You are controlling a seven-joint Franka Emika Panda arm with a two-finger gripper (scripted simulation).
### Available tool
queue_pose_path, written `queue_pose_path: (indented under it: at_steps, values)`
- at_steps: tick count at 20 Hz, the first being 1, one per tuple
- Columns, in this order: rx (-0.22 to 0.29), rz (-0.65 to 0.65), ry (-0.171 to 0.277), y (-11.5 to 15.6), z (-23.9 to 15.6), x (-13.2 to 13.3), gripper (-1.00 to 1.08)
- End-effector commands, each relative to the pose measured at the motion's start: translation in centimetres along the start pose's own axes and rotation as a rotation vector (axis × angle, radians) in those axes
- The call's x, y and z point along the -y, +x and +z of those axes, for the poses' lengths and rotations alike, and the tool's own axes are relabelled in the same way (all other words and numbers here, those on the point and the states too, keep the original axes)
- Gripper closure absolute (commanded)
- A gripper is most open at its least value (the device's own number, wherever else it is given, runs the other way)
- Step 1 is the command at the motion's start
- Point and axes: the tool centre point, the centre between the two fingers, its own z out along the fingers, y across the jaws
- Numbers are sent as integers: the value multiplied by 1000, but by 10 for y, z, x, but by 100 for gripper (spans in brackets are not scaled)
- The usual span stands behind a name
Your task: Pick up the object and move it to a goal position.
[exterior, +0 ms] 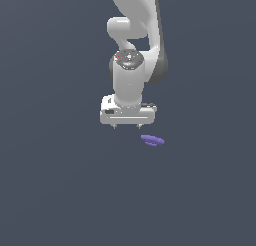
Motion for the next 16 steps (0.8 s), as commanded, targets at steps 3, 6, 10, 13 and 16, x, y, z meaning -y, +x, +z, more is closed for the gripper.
queue_pose_path:
  at_steps: [3, 6, 10, 13, 16]
  values:
    - [0, 3, -1, 0, 0, -2, -92]
    - [1, 20, -6, 2, -1, -14, -92]
    - [2, 49, -12, 4, -2, -32, -92]
    - [2, 53, -12, 4, -2, -33, -92]
    - [2, 40, -12, 4, -1, -30, -92]
